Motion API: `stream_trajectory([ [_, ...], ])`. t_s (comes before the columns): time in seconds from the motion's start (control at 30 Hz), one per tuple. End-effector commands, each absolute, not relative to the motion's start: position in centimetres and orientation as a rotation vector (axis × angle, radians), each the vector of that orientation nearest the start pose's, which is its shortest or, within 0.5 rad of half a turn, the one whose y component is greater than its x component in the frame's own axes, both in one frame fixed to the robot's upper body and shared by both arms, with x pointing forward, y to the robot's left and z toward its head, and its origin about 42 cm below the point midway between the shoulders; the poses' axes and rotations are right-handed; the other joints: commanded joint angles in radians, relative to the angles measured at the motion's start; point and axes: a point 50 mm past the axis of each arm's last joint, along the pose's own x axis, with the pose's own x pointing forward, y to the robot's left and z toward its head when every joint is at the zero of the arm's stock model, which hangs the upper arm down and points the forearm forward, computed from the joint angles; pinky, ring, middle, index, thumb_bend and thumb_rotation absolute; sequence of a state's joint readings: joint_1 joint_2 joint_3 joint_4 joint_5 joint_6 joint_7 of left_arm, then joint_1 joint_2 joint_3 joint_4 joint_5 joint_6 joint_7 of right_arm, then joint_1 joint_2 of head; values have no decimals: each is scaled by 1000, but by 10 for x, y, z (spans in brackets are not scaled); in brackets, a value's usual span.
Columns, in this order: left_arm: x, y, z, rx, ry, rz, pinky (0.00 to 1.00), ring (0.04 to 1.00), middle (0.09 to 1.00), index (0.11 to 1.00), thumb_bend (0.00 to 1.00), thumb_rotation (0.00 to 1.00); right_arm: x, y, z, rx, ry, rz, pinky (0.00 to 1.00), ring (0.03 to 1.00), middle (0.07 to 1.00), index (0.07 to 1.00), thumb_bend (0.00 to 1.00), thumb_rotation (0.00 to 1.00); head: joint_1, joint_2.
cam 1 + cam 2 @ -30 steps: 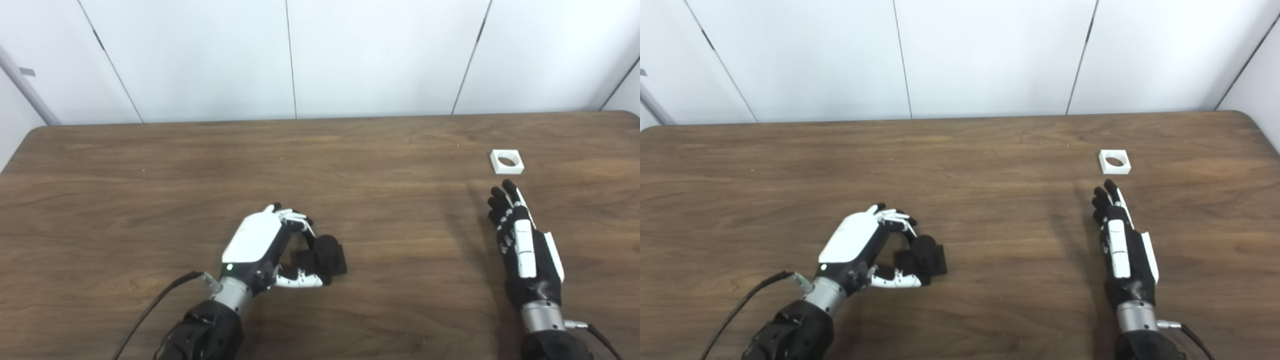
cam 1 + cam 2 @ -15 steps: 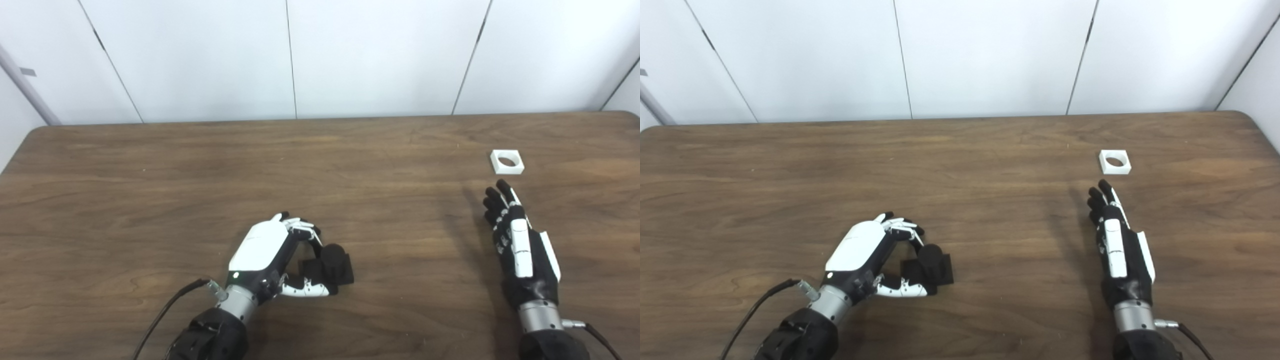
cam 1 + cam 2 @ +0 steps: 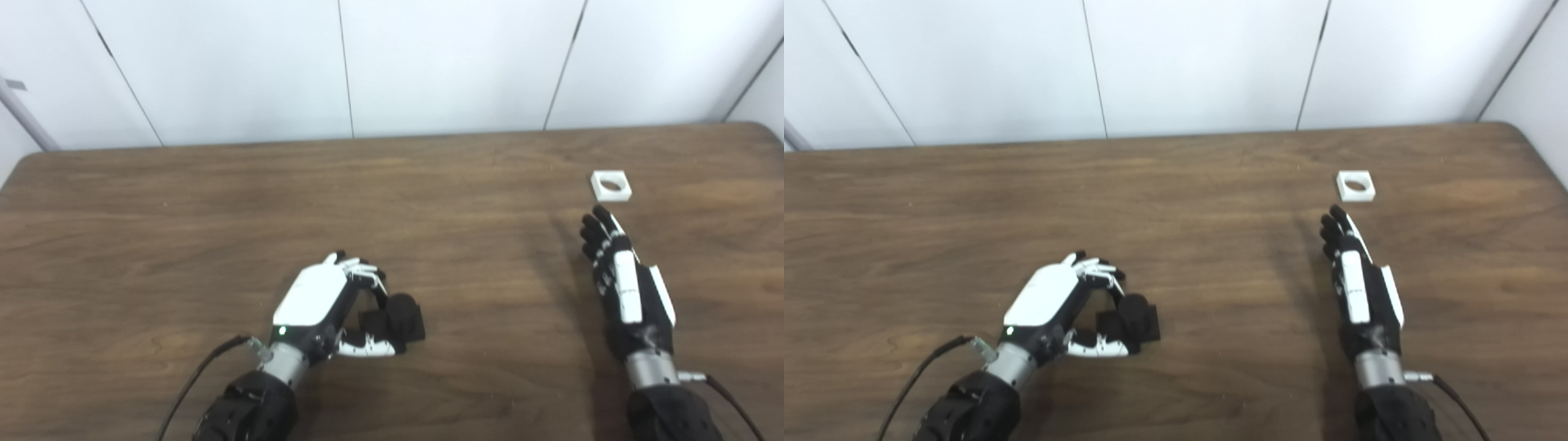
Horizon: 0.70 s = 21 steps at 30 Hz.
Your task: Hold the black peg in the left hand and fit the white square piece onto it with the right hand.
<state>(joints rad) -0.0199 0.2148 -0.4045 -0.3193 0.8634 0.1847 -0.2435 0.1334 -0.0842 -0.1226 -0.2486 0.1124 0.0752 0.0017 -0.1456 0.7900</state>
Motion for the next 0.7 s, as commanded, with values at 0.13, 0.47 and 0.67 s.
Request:
stream_trajectory([
  [0.13, 264, 172, 156, 1081, -176, -418, 1000, 874, 782, 486, 523, 55, 252, -272, 165, -45, -170, -123, 935, 920, 909, 905, 493, 871, -70, -1],
  [0.47, 266, 175, 160, 1090, -187, -420, 1000, 863, 772, 485, 523, 54, 271, -290, 211, -202, -201, -176, 829, 888, 883, 832, 515, 593, -143, -2],
  [0.67, 264, 174, 158, 1093, -186, -424, 999, 855, 769, 485, 523, 55, 282, -302, 232, -370, -225, -199, 837, 880, 873, 793, 592, 472, -174, -20],
])
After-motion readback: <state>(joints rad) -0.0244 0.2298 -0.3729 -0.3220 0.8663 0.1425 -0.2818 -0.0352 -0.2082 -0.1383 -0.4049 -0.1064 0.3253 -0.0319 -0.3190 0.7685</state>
